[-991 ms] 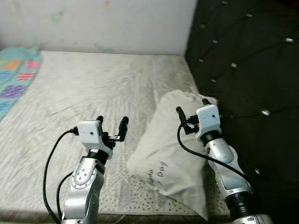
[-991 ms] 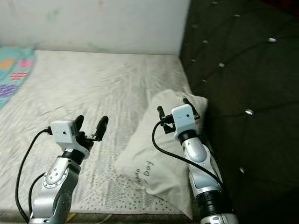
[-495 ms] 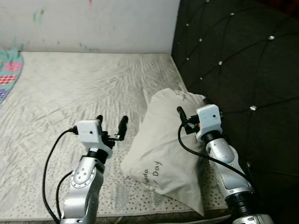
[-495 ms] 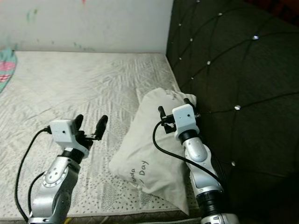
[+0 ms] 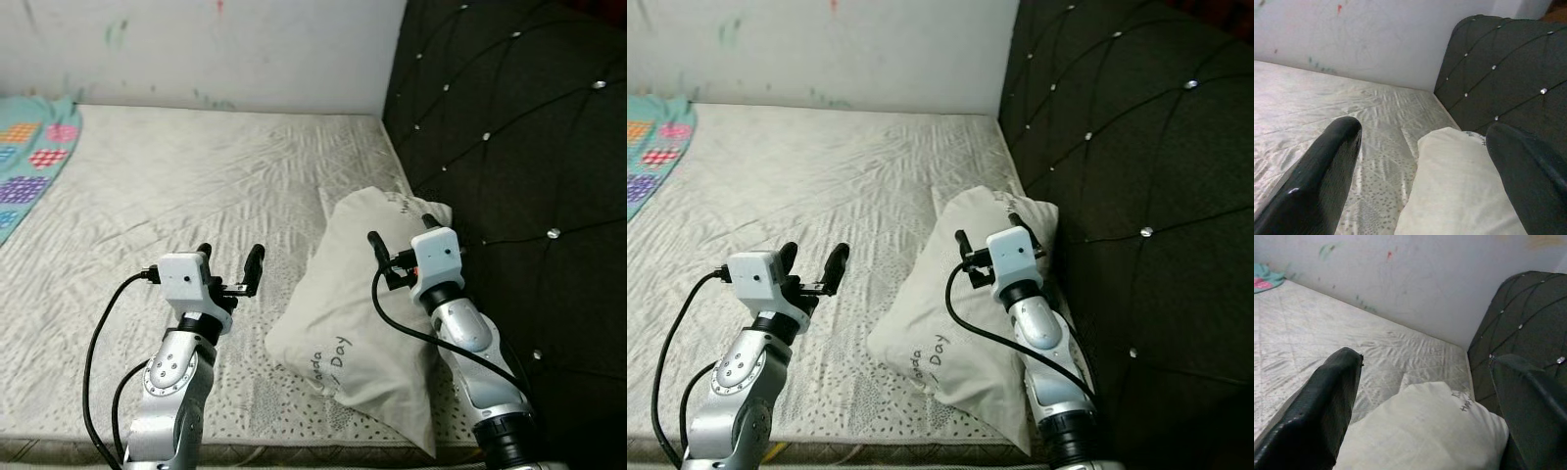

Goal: Clean up the room

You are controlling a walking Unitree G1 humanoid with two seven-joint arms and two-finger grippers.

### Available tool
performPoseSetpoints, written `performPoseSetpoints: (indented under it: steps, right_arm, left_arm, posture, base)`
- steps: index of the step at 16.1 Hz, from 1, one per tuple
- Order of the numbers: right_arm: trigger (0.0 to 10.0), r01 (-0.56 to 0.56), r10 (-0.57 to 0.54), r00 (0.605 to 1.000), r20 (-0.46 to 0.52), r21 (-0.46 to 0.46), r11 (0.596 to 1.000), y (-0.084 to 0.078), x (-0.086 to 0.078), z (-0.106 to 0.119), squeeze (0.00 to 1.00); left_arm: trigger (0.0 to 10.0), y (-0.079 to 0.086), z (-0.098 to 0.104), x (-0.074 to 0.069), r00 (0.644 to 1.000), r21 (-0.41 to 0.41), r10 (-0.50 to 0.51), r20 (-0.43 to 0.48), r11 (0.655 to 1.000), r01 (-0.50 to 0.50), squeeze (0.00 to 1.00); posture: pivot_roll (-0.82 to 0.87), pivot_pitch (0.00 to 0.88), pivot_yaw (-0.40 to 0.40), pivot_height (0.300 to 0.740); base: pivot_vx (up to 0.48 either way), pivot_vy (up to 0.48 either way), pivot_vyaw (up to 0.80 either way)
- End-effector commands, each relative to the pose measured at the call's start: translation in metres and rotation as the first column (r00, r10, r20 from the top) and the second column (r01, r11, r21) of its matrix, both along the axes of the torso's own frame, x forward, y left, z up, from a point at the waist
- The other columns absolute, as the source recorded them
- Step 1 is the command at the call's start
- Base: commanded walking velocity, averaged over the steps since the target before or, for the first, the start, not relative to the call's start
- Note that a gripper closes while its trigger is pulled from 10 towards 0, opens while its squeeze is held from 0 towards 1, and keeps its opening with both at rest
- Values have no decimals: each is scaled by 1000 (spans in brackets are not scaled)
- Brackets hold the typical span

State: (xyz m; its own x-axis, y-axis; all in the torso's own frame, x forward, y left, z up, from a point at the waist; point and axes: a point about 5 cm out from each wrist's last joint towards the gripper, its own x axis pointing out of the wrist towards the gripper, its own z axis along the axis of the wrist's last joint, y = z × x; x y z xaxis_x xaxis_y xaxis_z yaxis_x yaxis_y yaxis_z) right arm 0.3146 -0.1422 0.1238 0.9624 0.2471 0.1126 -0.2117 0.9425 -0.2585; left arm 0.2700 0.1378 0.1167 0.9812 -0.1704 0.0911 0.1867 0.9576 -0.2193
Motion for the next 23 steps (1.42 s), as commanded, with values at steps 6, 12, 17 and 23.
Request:
performPoseSetpoints:
  steps: [6,12,17,23]
  right_arm:
    - [10000,-12,12,1000,5,-1,1000,-2,-1,5,0]
    - [10000,-20,20,1000,-14,-23,1000,-9,-3,2,0]
    - [10000,-42,42,999,1,-35,998,-6,8,10,0]
    - [10000,-98,96,994,-44,-30,995,-3,-12,0,0]
  left_arm:
    - [10000,7,6,-4,998,-9,55,12,998,-54,0]
    - [10000,17,2,-7,990,21,137,10,990,-138,0]
    - [10000,18,4,-5,988,-11,154,18,988,-154,0]
    - [10000,25,3,-25,978,-16,208,-8,978,-208,0]
  posture:
    - [-40,45,-36,671]
    - [-35,22,-62,671]
    - [-29,9,-81,671]
    - [-21,90,-110,671]
  base:
    - [0,0,0]
    - [0,0,0]
    - [0,0,0]
    - [0,0,0]
